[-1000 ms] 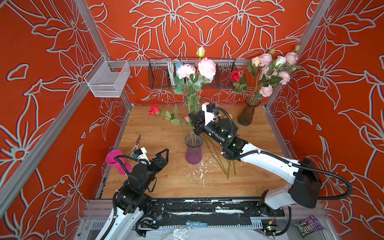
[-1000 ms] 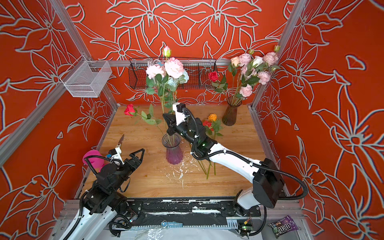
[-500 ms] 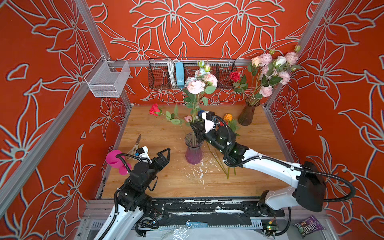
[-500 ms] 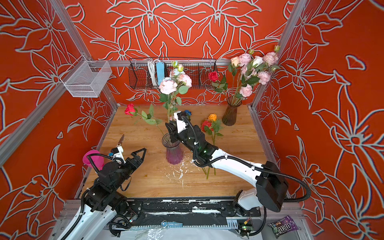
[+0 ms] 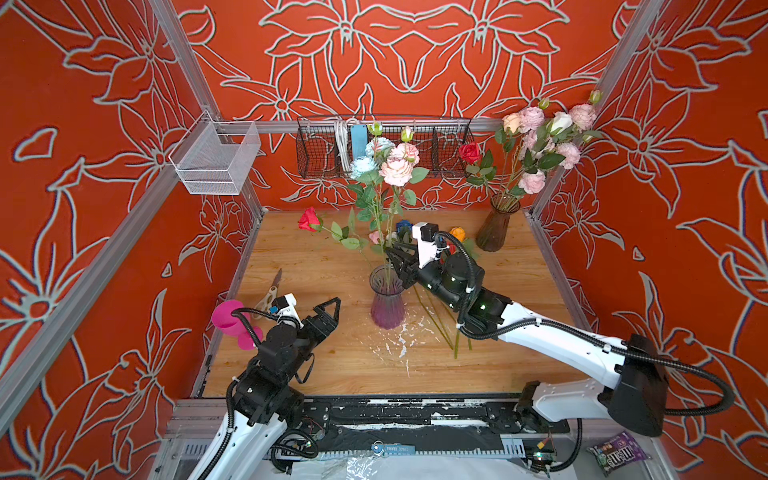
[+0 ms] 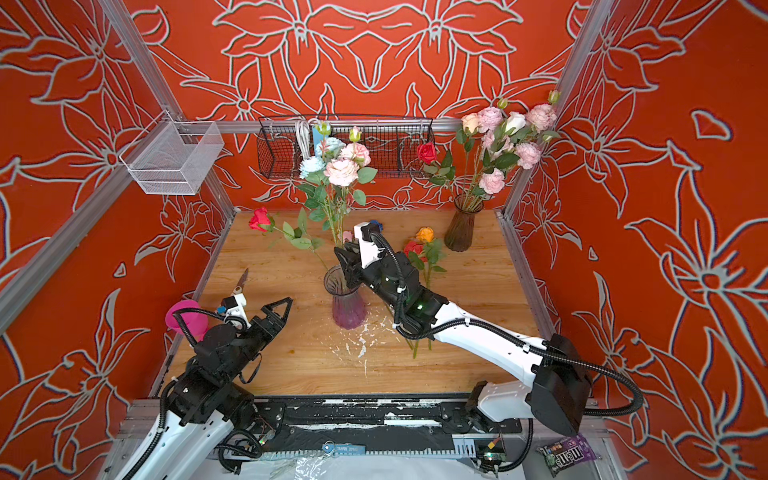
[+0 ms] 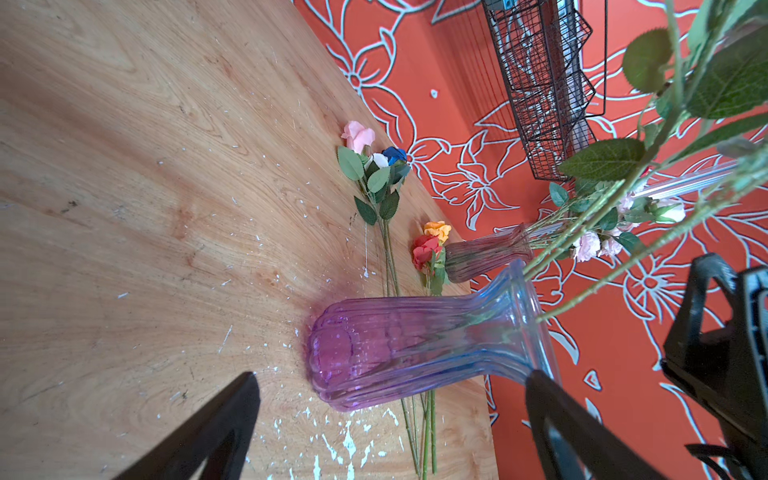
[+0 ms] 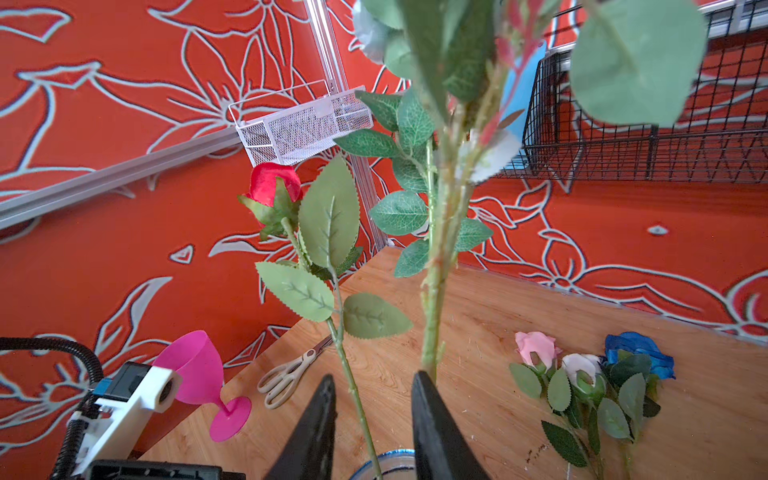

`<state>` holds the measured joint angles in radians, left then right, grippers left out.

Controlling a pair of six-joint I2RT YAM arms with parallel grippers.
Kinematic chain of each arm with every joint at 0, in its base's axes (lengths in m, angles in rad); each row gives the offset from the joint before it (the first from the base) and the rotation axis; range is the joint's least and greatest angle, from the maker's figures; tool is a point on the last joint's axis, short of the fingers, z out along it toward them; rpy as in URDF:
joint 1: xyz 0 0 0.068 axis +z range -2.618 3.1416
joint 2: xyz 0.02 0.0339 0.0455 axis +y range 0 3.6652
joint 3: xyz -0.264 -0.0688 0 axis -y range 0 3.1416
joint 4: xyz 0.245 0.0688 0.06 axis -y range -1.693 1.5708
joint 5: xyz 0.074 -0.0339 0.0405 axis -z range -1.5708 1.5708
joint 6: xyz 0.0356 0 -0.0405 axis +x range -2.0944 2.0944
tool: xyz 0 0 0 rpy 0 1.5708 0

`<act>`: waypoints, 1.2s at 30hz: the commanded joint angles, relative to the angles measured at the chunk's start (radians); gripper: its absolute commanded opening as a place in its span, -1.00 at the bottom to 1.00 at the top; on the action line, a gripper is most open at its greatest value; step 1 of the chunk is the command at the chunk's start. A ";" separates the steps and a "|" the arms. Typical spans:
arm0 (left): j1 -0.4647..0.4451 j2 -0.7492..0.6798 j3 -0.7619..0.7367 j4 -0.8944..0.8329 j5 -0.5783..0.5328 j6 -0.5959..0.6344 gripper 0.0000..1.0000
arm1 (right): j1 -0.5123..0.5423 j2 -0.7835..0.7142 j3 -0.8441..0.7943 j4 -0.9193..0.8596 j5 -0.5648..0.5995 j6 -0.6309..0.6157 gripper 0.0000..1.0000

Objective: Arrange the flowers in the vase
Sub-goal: 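Lower the pink rose stems into the purple vase with the right gripper, then open the right gripper and draw it back toward the rose pile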

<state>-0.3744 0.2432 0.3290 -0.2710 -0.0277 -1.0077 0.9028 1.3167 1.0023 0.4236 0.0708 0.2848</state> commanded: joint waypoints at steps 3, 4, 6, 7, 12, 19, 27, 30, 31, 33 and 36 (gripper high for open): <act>-0.004 0.001 0.042 -0.023 0.007 -0.003 0.99 | 0.005 -0.025 -0.002 -0.044 0.006 -0.009 -0.32; -0.004 0.003 0.045 -0.027 0.008 -0.002 0.99 | 0.007 -0.030 -0.002 -0.053 0.006 -0.008 -0.32; -0.004 0.005 0.050 -0.033 0.009 -0.004 0.99 | 0.005 -0.038 0.002 -0.073 0.001 0.004 -0.32; -0.004 0.004 0.051 -0.039 0.009 -0.005 0.99 | 0.006 -0.043 0.005 -0.079 -0.012 0.010 -0.32; -0.004 -0.007 0.034 -0.046 0.008 -0.014 0.99 | 0.013 -0.077 0.019 -0.136 -0.052 0.027 -0.32; -0.004 -0.024 -0.037 -0.036 -0.007 -0.081 1.00 | 0.041 -0.211 -0.015 -0.168 -0.064 -0.002 -0.30; -0.004 0.098 -0.122 0.154 0.086 -0.160 0.87 | -0.055 -0.396 -0.157 -0.412 0.123 -0.012 -0.42; -0.004 0.183 -0.099 0.174 0.119 -0.140 0.86 | -0.222 -0.395 -0.224 -0.473 -0.011 0.074 -0.52; -0.004 0.214 -0.093 0.189 0.129 -0.135 0.86 | -0.267 -0.376 -0.242 -0.477 -0.054 0.085 -0.54; -0.004 0.272 -0.084 0.215 0.147 -0.133 0.86 | -0.326 -0.305 -0.237 -0.510 -0.109 0.083 -0.54; -0.006 0.381 -0.083 0.285 0.165 -0.167 0.85 | -0.397 -0.144 -0.166 -0.576 -0.191 0.085 -0.54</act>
<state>-0.3744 0.5591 0.2230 -0.0826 0.1005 -1.1481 0.5430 1.0908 0.7914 -0.0551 -0.0051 0.3439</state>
